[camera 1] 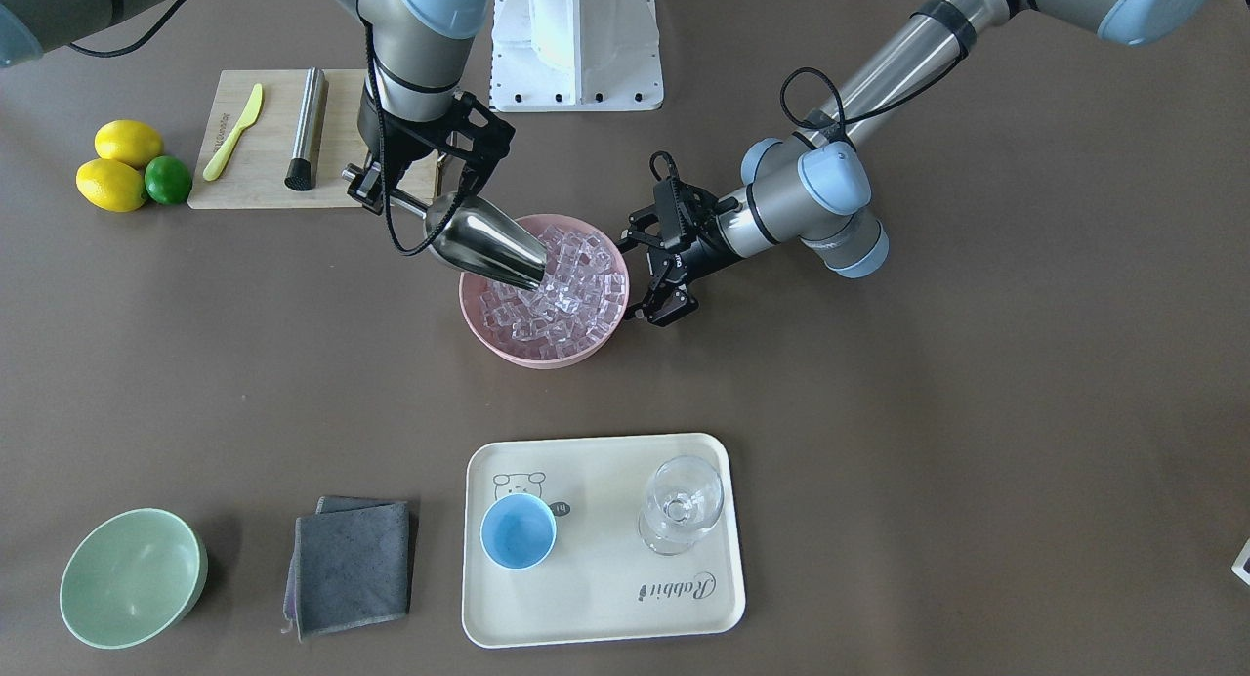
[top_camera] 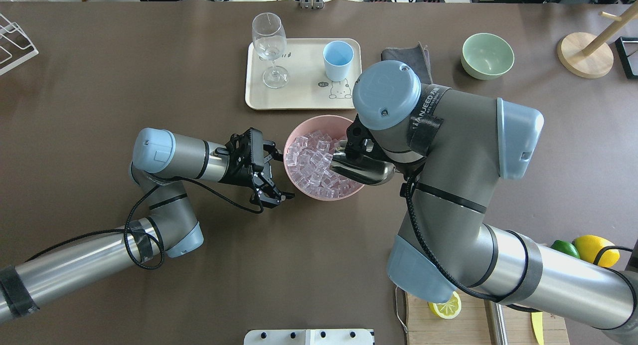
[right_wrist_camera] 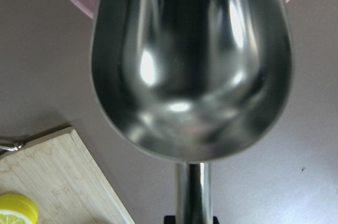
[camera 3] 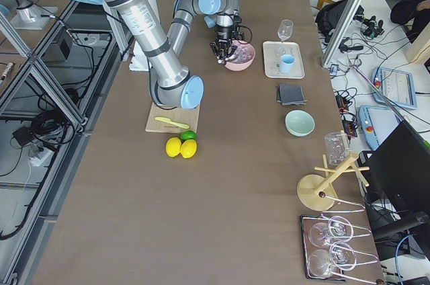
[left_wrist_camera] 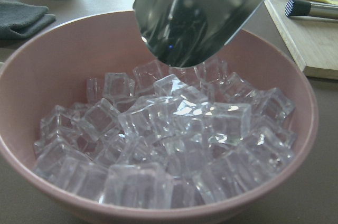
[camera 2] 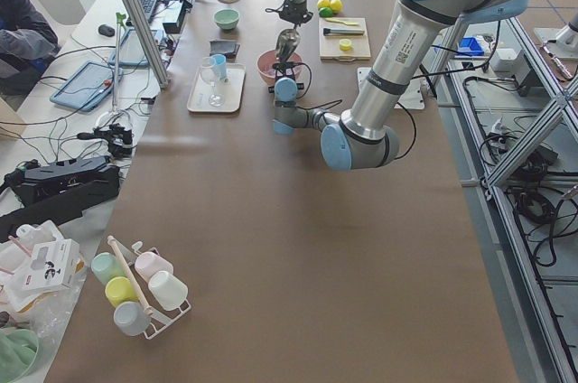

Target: Put ice in cup with scoop

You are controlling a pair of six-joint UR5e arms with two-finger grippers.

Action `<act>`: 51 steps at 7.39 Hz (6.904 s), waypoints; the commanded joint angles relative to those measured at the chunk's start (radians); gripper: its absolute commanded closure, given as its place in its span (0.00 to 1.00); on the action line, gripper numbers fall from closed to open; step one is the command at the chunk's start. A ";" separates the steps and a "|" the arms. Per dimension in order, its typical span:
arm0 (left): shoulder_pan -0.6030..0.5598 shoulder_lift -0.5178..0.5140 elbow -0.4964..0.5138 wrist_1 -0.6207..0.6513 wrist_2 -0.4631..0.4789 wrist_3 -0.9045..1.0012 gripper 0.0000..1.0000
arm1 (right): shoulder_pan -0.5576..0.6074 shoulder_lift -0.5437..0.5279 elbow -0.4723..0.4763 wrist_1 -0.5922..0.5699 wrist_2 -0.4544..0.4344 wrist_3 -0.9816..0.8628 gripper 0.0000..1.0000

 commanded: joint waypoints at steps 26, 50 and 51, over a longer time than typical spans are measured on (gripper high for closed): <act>-0.007 -0.044 0.001 0.117 -0.017 0.005 0.01 | -0.002 -0.149 0.044 0.484 0.000 0.335 1.00; -0.280 0.370 -0.621 1.241 0.064 -0.005 0.01 | 0.345 0.438 -0.741 -0.126 0.388 0.061 1.00; -0.335 0.405 -0.625 1.246 0.043 -0.005 0.01 | 0.345 0.438 -0.745 -0.142 0.389 0.059 1.00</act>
